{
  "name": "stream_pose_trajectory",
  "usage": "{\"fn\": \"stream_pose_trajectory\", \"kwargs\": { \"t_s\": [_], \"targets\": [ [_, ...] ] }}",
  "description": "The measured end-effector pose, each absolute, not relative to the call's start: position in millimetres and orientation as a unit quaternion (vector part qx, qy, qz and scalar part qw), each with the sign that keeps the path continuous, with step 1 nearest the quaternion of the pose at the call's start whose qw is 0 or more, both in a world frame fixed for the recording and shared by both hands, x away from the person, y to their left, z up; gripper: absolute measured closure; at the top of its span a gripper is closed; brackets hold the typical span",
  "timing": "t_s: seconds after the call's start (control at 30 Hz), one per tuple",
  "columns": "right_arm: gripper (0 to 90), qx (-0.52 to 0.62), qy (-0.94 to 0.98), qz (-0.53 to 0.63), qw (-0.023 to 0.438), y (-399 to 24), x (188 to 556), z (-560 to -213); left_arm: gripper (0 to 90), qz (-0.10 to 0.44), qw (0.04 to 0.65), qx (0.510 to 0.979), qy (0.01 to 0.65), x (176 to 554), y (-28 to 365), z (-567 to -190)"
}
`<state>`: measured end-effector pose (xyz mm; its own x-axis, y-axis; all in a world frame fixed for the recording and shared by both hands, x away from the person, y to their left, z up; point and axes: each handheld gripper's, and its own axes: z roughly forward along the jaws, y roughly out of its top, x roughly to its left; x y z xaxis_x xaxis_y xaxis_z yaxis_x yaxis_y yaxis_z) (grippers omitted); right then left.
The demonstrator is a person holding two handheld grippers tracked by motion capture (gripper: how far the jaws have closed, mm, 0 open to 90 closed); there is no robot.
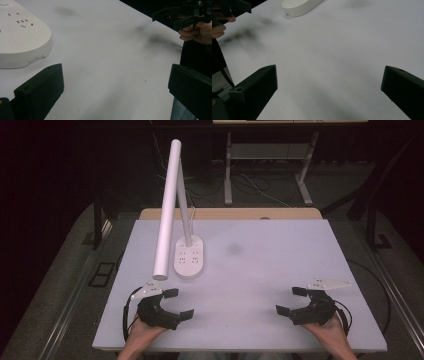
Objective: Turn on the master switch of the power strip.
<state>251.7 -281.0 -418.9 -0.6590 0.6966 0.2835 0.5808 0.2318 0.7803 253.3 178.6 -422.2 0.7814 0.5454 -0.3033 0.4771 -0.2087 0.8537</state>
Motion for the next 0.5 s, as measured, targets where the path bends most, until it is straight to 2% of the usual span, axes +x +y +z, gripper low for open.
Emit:
{"fn": "stream_pose_trajectory", "kwargs": {
  "t_s": [0.5],
  "targets": [
    [0.0, 0.408, 0.784, 0.463, 0.064, -282.0, 251.4, -418.9, 0.0, 0.019, 0.522, 0.792, 0.317, 256.1, 178.3, -412.3]
  ]
}}
